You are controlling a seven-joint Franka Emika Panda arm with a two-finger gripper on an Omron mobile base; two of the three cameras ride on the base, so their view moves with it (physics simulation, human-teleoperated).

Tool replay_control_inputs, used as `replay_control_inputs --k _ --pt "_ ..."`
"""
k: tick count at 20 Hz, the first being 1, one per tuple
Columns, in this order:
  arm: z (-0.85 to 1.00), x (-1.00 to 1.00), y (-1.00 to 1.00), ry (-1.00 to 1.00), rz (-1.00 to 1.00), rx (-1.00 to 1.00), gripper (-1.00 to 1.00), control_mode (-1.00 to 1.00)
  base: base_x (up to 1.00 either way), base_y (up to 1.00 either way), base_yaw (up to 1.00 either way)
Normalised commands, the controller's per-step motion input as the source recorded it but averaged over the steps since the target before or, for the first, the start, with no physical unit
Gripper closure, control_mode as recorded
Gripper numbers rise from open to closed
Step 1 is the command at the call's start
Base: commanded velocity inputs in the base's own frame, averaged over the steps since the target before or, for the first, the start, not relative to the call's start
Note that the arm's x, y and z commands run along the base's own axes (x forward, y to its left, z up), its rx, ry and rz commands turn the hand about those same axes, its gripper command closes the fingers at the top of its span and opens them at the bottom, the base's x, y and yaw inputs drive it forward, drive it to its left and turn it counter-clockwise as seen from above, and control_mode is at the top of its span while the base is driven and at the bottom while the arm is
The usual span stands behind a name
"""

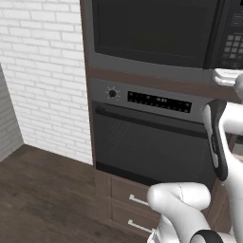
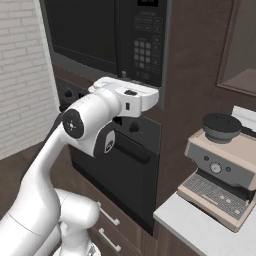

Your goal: Pick the mushroom from the sink and place it in the bowl. Then pick the bowl and place it in the microwave. Then close the microwave door and press the start button.

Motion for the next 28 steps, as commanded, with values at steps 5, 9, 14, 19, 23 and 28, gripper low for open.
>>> replay_control_inputs --k 5,9,14,19,23,28 --pt "0.0 0.23 -0.03 0.0 0.0 0.0 1.0 -1.0 0.0 0.0 0.0" --pt "0.0 0.24 -0.02 0.0 0.0 0.0 1.0 -1.0 0.0 0.0 0.0" --pt "0.0 0.25 -0.1 0.0 0.0 0.0 1.0 -1.0 0.0 0.0 0.0" --pt "0.0 0.27 -0.12 0.0 0.0 0.0 1.0 -1.0 0.0 0.0 0.0" --pt "0.0 0.35 -0.19 0.0 0.01 0.0 1.0 -1.0 0.0 0.0 0.0" --pt "0.0 0.27 -0.15 0.0 0.02 0.0 1.0 -1.0 0.0 0.0 0.0"
